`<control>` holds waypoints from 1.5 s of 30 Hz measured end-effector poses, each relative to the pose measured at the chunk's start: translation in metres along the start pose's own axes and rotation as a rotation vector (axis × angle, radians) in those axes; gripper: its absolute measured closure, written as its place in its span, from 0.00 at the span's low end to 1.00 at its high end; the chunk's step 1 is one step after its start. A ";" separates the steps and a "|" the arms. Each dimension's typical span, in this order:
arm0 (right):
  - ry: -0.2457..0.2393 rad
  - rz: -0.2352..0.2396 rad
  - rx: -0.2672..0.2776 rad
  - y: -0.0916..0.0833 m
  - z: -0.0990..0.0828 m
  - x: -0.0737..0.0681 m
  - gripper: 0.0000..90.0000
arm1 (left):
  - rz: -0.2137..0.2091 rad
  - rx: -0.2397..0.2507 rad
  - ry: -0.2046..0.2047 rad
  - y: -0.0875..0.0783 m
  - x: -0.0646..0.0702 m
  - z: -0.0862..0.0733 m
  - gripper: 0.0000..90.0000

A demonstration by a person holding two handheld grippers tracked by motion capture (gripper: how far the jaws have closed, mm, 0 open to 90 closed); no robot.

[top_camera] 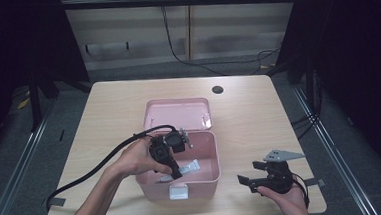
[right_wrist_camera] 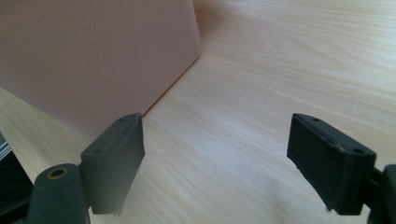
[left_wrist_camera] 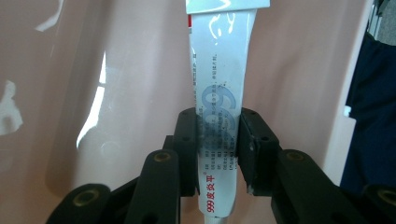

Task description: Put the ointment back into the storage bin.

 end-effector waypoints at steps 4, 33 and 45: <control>0.000 0.000 -0.001 0.000 0.000 0.000 0.20 | -0.010 -0.007 -0.009 0.006 -0.001 0.003 0.78; -0.008 0.001 -0.005 0.001 0.000 0.000 0.20 | -0.101 -0.041 -0.004 0.041 -0.005 0.015 0.78; -0.009 0.001 -0.010 0.001 0.000 -0.001 0.20 | -0.127 -0.065 -0.009 0.050 -0.006 0.019 0.78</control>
Point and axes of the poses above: each handheld gripper's, and its own axes: y roughly forward along the jaws, z roughly out of its top, x roughly to its right, the point moved 6 cm from there along y, roughly forward along the jaws, and after that the axes turned 15 degrees about -x, right-handed, at the moved point
